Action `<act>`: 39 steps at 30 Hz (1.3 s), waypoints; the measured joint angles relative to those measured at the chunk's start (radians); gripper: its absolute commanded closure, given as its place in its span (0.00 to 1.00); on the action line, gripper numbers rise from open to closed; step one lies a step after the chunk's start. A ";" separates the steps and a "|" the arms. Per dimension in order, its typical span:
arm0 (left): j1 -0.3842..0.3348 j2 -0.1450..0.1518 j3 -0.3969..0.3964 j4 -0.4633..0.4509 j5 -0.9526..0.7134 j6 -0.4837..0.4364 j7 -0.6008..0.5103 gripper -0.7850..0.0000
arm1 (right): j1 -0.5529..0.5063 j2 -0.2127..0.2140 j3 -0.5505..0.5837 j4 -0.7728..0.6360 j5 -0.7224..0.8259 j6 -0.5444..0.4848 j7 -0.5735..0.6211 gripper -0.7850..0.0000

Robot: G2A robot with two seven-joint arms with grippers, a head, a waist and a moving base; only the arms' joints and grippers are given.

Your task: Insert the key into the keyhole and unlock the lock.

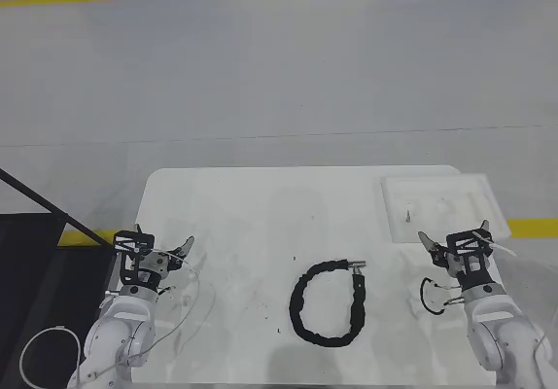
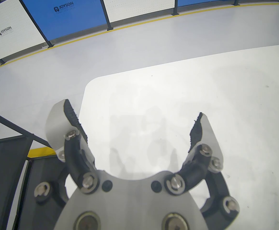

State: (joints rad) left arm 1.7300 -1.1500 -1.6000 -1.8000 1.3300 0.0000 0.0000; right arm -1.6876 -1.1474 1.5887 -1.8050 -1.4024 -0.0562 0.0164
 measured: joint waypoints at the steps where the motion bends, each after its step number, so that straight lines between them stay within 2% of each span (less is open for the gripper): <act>1: 0.000 0.000 0.000 0.000 0.000 0.000 0.000 0.00 | 0.007 0.000 -0.002 0.002 -0.006 -0.010 0.003 0.00; 8: 0.000 0.000 0.000 0.000 0.000 0.000 0.000 0.00 | 0.079 0.005 -0.009 0.023 -0.058 -0.092 0.040 0.00; 11: 0.000 0.000 0.000 0.000 0.000 0.000 0.000 0.00 | 0.123 0.012 -0.001 0.026 -0.089 -0.179 0.077 0.00; 17: 0.000 0.000 0.000 0.000 0.000 0.000 0.000 0.00 | 0.271 0.030 0.007 0.076 -0.100 -0.431 0.208 0.00; 21: 0.000 0.000 0.000 0.000 0.000 0.000 0.000 0.00 | 0.417 0.039 -0.008 0.158 -0.047 -0.597 0.330 0.00; 27: 0.000 0.000 0.000 0.000 0.000 0.000 0.000 0.00 | 0.605 0.044 -0.068 0.281 0.050 -0.777 0.518 0.00; 33: 0.000 0.000 0.000 0.000 0.000 0.000 0.000 0.00 | 0.771 0.039 -0.164 0.396 0.111 -0.804 0.754 0.00; 39: 0.000 0.000 0.000 0.000 0.000 0.000 0.000 0.00 | 0.862 0.034 -0.257 0.464 0.067 -0.807 0.842 0.00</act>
State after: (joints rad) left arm 1.7300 -1.1500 -1.6000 -1.8000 1.3300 0.0000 0.0000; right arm -0.8259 -1.1137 1.3318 -1.3410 -1.3349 -0.8629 0.8582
